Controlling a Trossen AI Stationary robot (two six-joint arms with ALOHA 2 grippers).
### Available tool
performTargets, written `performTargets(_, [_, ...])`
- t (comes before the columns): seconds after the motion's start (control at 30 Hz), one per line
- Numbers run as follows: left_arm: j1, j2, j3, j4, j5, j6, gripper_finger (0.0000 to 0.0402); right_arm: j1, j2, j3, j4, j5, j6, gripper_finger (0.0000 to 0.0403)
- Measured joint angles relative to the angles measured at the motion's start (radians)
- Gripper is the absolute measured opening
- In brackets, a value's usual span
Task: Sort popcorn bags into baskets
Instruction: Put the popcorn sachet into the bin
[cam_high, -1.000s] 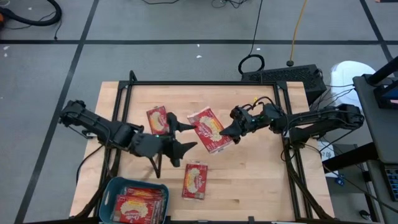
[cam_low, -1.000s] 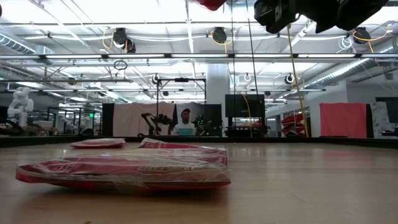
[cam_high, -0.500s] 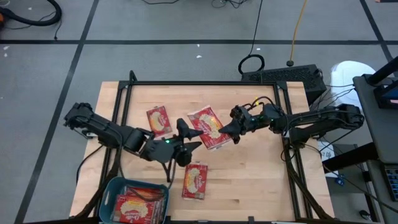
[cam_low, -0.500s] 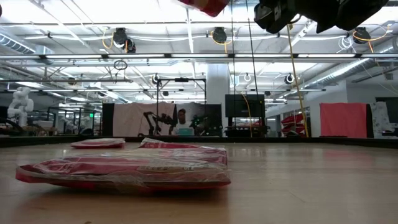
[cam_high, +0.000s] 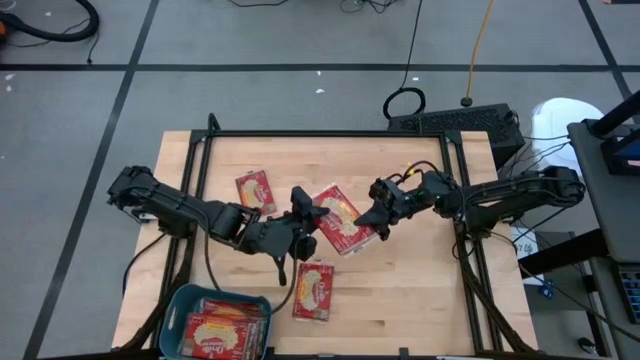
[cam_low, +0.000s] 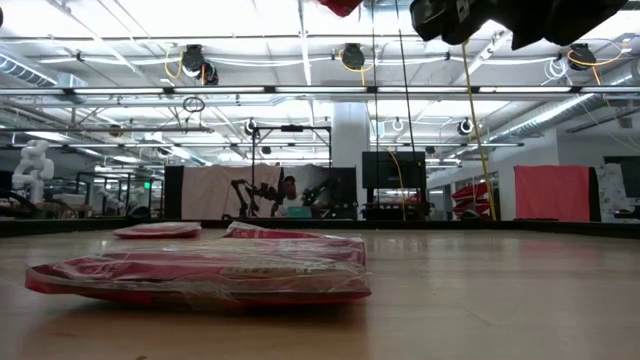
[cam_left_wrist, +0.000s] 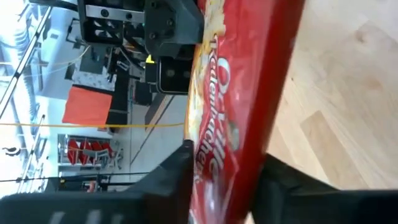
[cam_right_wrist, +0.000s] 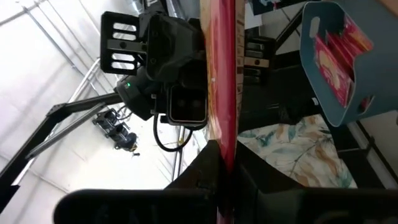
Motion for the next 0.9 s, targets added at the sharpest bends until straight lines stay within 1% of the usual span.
performTargets(0.17, [0.005,0.000,0.000,-0.001,0.031,0.003,0.0039,0.003,0.000,0.000,-0.021,0.004,-0.021,0.0009])
performTargets(0.2, [0.005,0.000,0.000,-0.002,0.039,-0.005,0.0025,0.003,0.000,0.000,-0.025,0.006,-0.033,0.0009])
performTargets(0.23, [0.005,0.000,0.000,-0.004,0.048,-0.019,0.0020,0.003,0.000,0.000,-0.025,0.010,-0.053,0.0009])
performTargets(0.3, [0.005,0.000,0.000,-0.003,0.051,-0.040,0.0020,0.003,-0.001,0.000,-0.023,0.015,-0.070,0.0018])
performTargets(0.37, [0.005,0.000,0.000,-0.007,0.052,-0.054,0.0026,-0.004,-0.001,0.000,-0.024,0.023,-0.071,0.0041])
performTargets(0.47, [-0.002,0.000,0.000,-0.012,0.052,-0.068,0.0031,-0.007,0.000,0.000,-0.039,0.057,-0.074,0.0092])
performTargets(0.57, [-0.017,0.000,0.000,-0.024,0.044,-0.082,0.0023,-0.020,0.000,0.000,-0.039,0.061,-0.090,0.0150])
performTargets(0.67, [-0.040,-0.007,0.000,-0.064,0.041,-0.146,0.0021,-0.040,0.000,0.000,-0.043,0.064,-0.127,0.0198])
performTargets(0.77, [-0.076,-0.012,0.013,-0.160,0.048,-0.257,0.0023,-0.052,-0.005,0.000,-0.039,0.096,-0.178,0.0228])
performTargets(0.9, [-0.136,-0.022,0.095,-0.420,0.096,-0.504,0.0029,-0.051,-0.009,0.000,-0.038,0.140,-0.274,0.0239])
